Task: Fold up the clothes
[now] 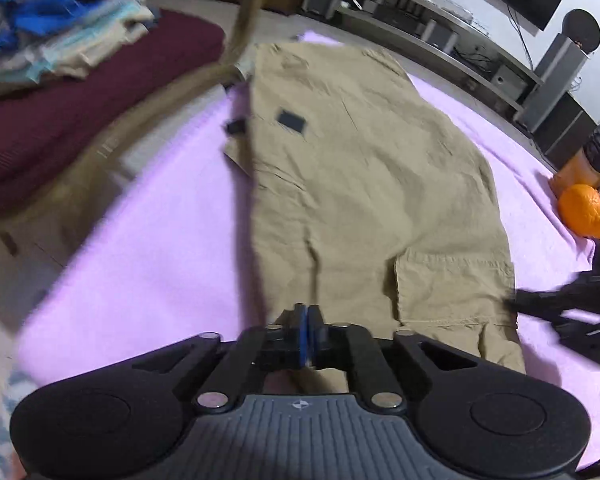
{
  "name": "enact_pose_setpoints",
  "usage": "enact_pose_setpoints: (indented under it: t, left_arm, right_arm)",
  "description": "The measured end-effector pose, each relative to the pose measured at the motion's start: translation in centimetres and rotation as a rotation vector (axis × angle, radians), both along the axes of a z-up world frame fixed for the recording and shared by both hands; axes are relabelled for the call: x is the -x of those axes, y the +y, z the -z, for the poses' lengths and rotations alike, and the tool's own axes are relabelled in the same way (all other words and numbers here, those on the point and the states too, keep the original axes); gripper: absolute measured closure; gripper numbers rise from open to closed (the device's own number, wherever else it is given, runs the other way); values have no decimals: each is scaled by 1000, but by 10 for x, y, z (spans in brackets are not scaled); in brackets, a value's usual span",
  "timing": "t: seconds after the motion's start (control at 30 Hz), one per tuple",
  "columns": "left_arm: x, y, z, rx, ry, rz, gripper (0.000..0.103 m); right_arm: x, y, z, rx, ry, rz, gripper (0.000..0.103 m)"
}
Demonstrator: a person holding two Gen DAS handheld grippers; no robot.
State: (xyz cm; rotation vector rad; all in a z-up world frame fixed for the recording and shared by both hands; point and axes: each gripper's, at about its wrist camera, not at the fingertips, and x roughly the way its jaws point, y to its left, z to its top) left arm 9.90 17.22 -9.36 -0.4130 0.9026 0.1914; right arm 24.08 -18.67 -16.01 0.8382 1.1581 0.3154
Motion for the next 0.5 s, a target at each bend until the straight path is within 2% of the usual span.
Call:
enact_pose_setpoints:
  t: [0.03, 0.07, 0.13, 0.2, 0.27, 0.3, 0.33, 0.4, 0.43, 0.5]
  left_arm:
    - [4, 4, -8, 5, -14, 0, 98]
    - [6, 9, -20, 38, -53, 4, 98]
    - [8, 16, -46, 52, -145, 20, 98]
    - [2, 14, -67, 45, -220, 46, 97]
    - [-6, 11, -83, 45, -279, 77, 93]
    - [-14, 8, -79, 38, -276, 90, 88]
    - [-21, 4, -76, 30, -273, 103, 88]
    - [-38, -3, -60, 6, -236, 128, 89]
    - [-47, -6, -45, -14, -197, 139, 90]
    - [-62, -7, -17, -65, -127, 145, 97]
  right_arm:
    - [1, -8, -20, 78, -51, -8, 88]
    - [2, -17, -40, 99, -90, -28, 88]
    - [0, -33, -85, 70, -173, -71, 87]
    - [-3, -38, -136, 130, -311, -113, 86]
    - [-9, -38, -177, 180, -437, -162, 81]
    - [-13, -36, -192, 196, -498, -192, 74]
    - [-18, -31, -202, 224, -553, -230, 67]
    - [-30, -15, -198, 292, -625, -303, 63]
    - [-38, -7, -187, 312, -626, -339, 63]
    - [-55, 10, -143, 327, -535, -397, 64]
